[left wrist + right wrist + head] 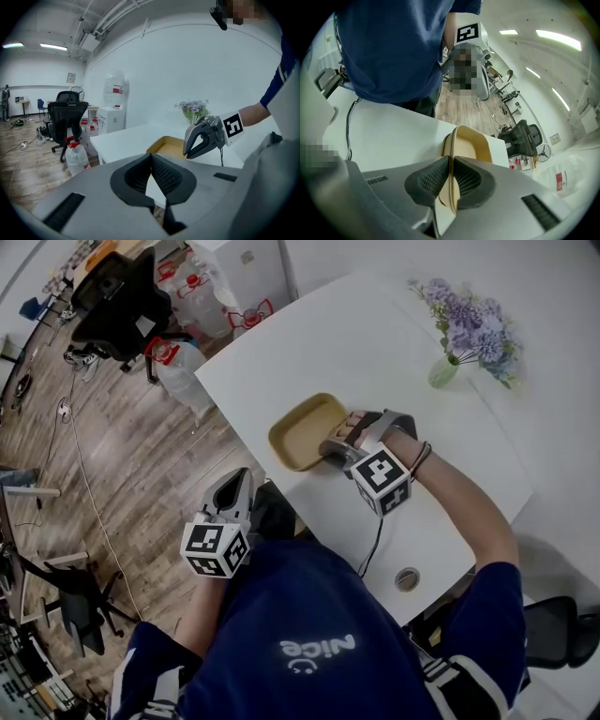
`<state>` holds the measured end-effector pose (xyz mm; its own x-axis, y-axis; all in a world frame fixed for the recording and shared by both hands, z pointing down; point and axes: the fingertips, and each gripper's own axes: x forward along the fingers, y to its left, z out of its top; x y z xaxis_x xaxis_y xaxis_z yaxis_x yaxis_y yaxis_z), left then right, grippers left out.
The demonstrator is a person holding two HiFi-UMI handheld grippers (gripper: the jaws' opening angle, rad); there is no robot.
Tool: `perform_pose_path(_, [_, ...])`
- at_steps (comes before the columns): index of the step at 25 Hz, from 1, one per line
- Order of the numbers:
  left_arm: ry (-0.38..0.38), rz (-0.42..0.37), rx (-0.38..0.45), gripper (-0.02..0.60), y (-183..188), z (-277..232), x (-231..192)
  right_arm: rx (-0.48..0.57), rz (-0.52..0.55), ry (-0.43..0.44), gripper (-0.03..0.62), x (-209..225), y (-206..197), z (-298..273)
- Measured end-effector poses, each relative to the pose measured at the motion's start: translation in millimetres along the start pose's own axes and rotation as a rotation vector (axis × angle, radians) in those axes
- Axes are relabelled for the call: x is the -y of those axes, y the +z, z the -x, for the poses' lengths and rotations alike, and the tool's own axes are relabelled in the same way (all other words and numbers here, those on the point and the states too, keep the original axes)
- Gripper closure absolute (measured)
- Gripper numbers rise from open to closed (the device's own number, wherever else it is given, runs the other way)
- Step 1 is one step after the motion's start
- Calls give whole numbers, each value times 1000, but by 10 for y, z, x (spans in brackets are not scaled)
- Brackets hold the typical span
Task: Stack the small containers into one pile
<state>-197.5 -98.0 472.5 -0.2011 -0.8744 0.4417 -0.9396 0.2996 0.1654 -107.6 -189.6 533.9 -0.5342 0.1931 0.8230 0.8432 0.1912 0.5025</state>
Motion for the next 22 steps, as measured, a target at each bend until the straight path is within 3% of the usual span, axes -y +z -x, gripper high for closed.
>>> perform_pose_path(3, [2, -4, 1, 561, -8, -6, 13, -9, 11, 14, 533, -55, -43, -74])
perform_pose_path(8, [10, 11, 1, 561, -27, 33, -34, -19, -89, 16, 530, -46, -80, -44])
perform_pose_path(11, [3, 14, 4, 561, -21, 36, -32, -5, -200, 9, 431, 1, -45, 27])
perform_pose_path(18, [-50, 20, 30, 561, 18, 27, -1, 39, -472, -90, 419, 129, 33, 220])
perform_pose_path(22, [-90, 28, 55, 561, 92, 38, 36, 86, -681, -154, 416, 119, 83, 421])
